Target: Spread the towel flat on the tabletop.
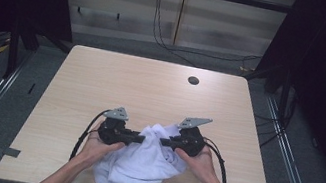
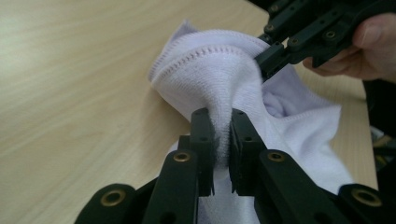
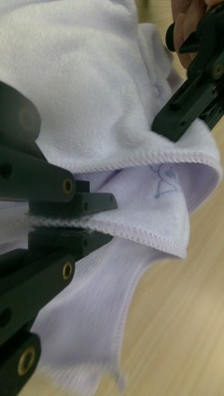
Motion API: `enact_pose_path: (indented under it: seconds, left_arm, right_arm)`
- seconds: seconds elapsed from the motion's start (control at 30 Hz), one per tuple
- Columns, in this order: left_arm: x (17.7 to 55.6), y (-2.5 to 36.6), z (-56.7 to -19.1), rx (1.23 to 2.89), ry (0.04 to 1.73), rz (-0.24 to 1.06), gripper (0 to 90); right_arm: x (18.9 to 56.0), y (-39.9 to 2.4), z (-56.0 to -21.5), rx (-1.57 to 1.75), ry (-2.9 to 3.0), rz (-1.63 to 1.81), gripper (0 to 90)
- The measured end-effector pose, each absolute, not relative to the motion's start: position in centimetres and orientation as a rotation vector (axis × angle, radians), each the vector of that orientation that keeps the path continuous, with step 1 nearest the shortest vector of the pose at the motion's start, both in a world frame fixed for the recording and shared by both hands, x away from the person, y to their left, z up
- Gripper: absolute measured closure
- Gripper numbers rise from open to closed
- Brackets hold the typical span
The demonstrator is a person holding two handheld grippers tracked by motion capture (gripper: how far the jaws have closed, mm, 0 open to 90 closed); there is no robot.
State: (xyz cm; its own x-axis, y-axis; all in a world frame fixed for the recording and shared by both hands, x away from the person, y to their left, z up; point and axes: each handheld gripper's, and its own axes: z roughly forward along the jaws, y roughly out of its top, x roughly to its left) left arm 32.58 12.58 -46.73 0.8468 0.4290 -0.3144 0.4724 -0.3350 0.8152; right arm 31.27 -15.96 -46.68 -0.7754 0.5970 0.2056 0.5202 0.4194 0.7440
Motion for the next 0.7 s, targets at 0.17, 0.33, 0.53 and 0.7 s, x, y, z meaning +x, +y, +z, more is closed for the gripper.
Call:
enact_pose_path:
  seconds: [0.17, 0.33, 0.53, 0.7]
  left_arm:
    - [32.5, 15.6, -44.2, 1.856, 0.692, 0.028, 83.2]
    - [33.0, 18.4, -41.6, 1.741, 0.740, 0.128, 83.6]
    - [34.4, 20.5, -36.8, 1.684, 0.750, 0.270, 83.8]
    - [35.9, 22.2, -32.8, 1.627, 0.776, 0.394, 83.8]
  right_arm:
    - [31.5, -18.5, -44.6, 1.090, 2.433, 1.347, 86.7]
    - [32.3, -21.0, -42.0, 1.158, 2.330, 1.384, 86.3]
    - [34.1, -22.7, -37.6, 1.237, 2.226, 1.418, 85.9]
    - [36.0, -23.5, -33.8, 1.290, 2.092, 1.449, 85.5]
